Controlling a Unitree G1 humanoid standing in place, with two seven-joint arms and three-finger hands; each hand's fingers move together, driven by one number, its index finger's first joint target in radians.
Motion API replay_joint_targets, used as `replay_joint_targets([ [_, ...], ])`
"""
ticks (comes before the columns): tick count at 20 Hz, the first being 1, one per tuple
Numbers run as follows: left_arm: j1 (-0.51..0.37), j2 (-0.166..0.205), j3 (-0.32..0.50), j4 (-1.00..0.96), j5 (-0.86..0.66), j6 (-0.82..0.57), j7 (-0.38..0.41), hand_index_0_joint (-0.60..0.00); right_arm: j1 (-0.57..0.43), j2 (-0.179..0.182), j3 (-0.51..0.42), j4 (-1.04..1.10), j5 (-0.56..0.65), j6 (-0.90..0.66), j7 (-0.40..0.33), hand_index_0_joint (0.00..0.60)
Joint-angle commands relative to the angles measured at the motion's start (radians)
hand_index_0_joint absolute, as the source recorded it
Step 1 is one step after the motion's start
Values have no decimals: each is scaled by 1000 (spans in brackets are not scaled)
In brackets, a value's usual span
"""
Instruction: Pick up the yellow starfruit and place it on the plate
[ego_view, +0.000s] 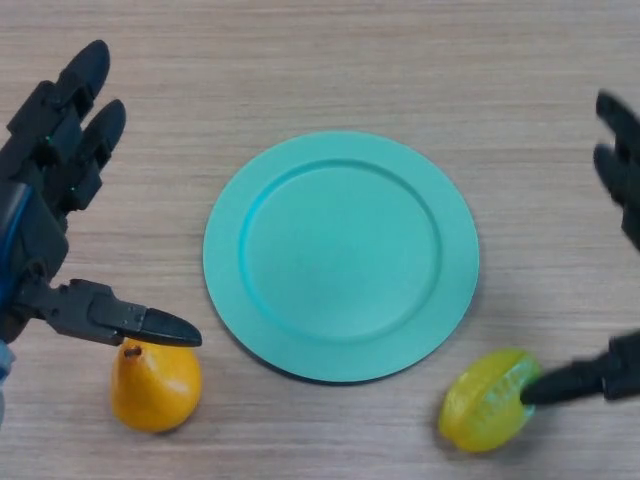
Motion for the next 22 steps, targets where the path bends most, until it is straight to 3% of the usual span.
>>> replay_joint_targets([
  [1,-39,43,62,-44,-29,-112,27,0,23,-4,-59,-34,-52,-204,21,0],
  [4,-40,39,50,-49,-10,-108,35,0,94,10,-43,83,-120,-417,56,0],
  [8,-36,30,45,-60,1,-116,42,0,121,18,-17,217,-146,-566,28,0],
  [16,-29,18,28,-70,4,-127,68,0,93,-2,78,430,-139,-669,-80,0],
  [22,-27,23,49,-68,-11,-109,60,0,78,-7,97,545,-154,-756,-160,0],
])
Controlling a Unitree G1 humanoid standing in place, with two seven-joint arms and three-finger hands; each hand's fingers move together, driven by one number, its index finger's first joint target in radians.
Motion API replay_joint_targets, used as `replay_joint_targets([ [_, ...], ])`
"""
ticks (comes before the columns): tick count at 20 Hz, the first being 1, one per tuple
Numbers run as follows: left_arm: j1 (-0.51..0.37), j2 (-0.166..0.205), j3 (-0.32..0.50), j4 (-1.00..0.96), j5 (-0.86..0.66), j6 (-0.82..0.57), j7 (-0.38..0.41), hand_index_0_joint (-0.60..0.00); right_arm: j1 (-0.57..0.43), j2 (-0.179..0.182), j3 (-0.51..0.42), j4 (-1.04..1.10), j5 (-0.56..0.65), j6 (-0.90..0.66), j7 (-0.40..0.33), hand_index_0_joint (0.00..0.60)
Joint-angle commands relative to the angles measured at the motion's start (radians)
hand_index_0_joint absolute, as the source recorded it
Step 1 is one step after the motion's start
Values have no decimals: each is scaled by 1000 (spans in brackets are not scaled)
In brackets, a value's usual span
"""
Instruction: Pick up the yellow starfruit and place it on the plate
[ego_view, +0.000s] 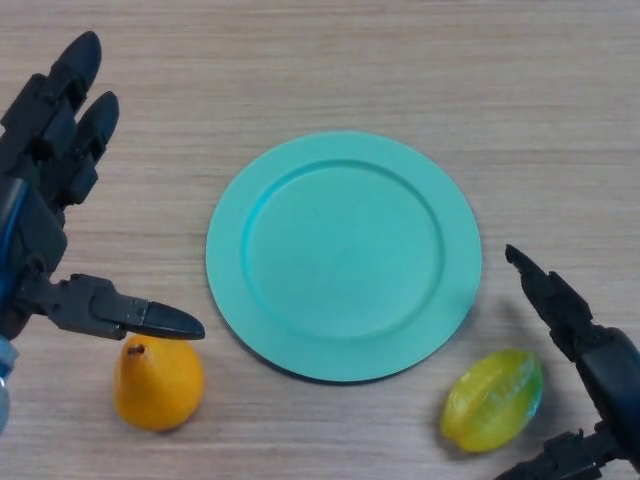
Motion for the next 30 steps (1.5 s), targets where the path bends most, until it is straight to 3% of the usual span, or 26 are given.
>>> replay_joint_targets([
  [1,-30,38,57,-51,-16,-113,31,0,-5,-18,-14,-19,9,-159,-70,0],
  [11,-30,38,51,-51,-4,-111,32,0,18,-3,61,77,-36,-230,-260,0],
  [12,-32,39,49,-51,-3,-108,34,0,19,-3,64,82,-38,-230,-281,51],
  [13,-33,39,49,-51,-5,-106,34,0,19,-3,65,84,-40,-229,-286,151],
  [14,-34,39,49,-49,-8,-105,34,0,19,-2,69,89,-46,-227,-299,300],
  [15,-34,39,49,-49,-10,-103,35,0,19,-2,72,92,-52,-226,-309,400],
  [16,-40,43,50,-47,-16,-93,35,0,20,-4,82,101,-67,-218,-327,544],
  [17,-44,45,51,-47,-21,-86,35,0,20,-5,87,106,-79,-212,-337,600],
  [21,-40,47,53,-47,-22,-81,29,0,11,-15,97,109,-97,-195,-309,600],
  [25,-48,52,62,-48,-30,-71,32,0,1,-24,88,52,-92,-138,-237,600],
  [27,-47,53,67,-51,-41,-63,31,0,-7,-17,80,-66,-22,-27,-163,600],
  [30,-61,62,68,-53,-44,-52,31,0,-106,-12,88,-207,13,122,-77,600],
])
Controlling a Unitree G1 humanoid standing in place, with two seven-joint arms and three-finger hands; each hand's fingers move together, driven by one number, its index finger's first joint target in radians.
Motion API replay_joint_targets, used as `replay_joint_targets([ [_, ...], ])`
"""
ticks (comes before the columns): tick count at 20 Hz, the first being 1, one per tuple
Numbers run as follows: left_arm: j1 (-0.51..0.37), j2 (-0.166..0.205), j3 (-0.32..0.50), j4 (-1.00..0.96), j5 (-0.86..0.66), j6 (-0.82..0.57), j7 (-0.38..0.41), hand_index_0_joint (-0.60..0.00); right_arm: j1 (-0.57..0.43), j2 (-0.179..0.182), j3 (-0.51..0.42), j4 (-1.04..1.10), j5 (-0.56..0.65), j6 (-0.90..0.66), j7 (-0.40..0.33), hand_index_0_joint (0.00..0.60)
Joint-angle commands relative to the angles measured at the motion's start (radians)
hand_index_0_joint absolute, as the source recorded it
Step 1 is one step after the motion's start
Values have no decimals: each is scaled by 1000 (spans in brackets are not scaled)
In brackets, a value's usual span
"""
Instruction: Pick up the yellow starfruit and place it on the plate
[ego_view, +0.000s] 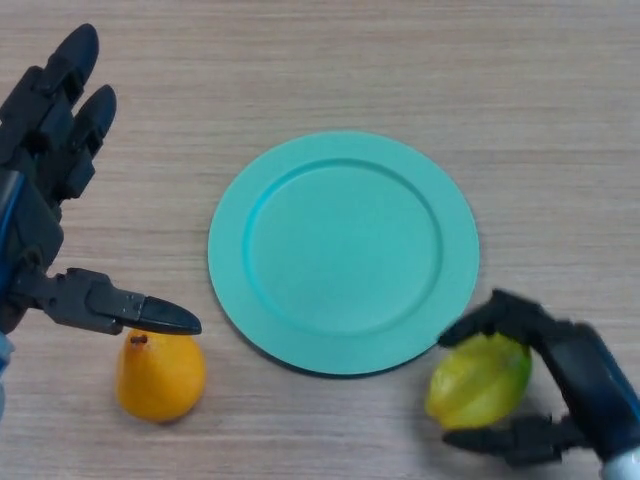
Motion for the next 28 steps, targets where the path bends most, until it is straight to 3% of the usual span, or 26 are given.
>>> replay_joint_targets([
  [1,-44,49,64,-52,-38,-80,30,0,-78,-7,-32,-99,100,-33,22,600],
  [5,-68,59,63,-57,-61,-77,53,0,-274,13,6,-24,100,-24,47,600],
  [8,-61,49,48,-62,-65,-89,56,0,-412,20,92,124,115,-57,-17,600],
  [13,-67,57,57,-92,-84,-38,53,0,-507,21,197,296,114,-90,-95,600],
  [14,-65,59,62,-100,-83,-35,50,0,-508,21,204,320,78,-107,-101,550],
  [15,-65,59,62,-101,-82,-36,50,0,-510,21,206,326,71,-109,-103,450],
  [16,-60,57,64,-105,-78,-43,48,0,-522,21,209,346,45,-115,-114,301],
  [17,-56,55,66,-109,-75,-48,46,0,-533,21,212,362,22,-122,-122,201],
  [18,-52,54,79,-122,-85,-40,47,0,-551,21,214,387,-10,-140,-135,58],
  [19,-50,54,87,-131,-97,-29,49,0,-560,21,213,396,-17,-146,-138,0],
  [23,-37,57,93,-143,-105,-19,41,0,-574,21,166,336,62,-95,-151,0],
  [28,-16,53,116,-151,-112,17,13,0,-470,21,49,43,156,89,-71,0],
])
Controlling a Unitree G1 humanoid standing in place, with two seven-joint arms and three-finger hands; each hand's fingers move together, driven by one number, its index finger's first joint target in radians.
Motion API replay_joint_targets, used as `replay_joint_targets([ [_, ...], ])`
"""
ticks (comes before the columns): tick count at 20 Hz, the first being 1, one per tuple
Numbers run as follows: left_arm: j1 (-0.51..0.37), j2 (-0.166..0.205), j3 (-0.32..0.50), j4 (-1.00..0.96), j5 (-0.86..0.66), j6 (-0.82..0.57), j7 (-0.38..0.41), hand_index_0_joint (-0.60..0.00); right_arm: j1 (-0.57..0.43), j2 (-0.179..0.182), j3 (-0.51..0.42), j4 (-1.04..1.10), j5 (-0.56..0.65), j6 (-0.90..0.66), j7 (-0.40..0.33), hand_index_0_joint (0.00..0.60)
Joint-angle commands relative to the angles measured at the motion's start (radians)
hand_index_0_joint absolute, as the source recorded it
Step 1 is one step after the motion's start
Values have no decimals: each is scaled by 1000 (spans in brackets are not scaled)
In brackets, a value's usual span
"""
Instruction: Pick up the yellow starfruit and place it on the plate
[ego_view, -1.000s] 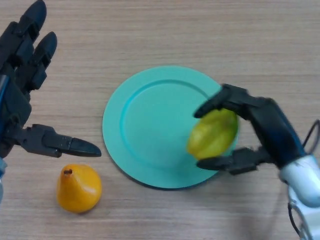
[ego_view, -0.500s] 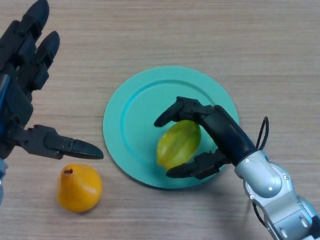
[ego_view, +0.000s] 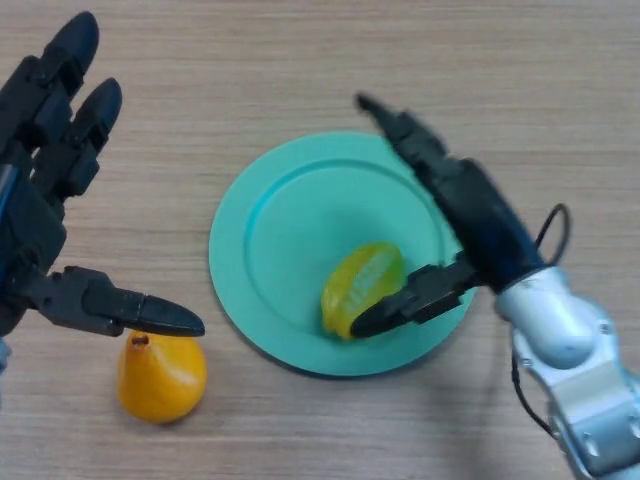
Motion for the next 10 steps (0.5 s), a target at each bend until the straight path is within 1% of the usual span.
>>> replay_joint_targets([
  [1,-27,45,88,-48,-35,-88,-11,0,12,-3,-97,-171,85,-6,18,0],
  [2,-23,45,90,-44,-43,-78,-13,0,39,-3,-125,-255,116,53,29,0],
  [5,-12,38,80,-35,-28,-91,-24,0,101,-6,-173,-408,169,151,67,0],
  [6,-7,34,78,-31,-26,-93,-31,0,142,-18,-194,-468,195,170,77,0],
  [7,-7,33,76,-29,-25,-91,-32,0,161,-22,-205,-489,206,168,79,0],
  [8,-7,32,72,-25,-28,-89,-35,0,202,-30,-223,-529,226,177,77,0],
  [9,-7,31,68,-23,-24,-92,-38,0,219,-29,-231,-548,240,181,72,0],
  [10,-5,26,62,-13,-22,-106,-40,0,241,-35,-243,-593,252,210,65,0],
])
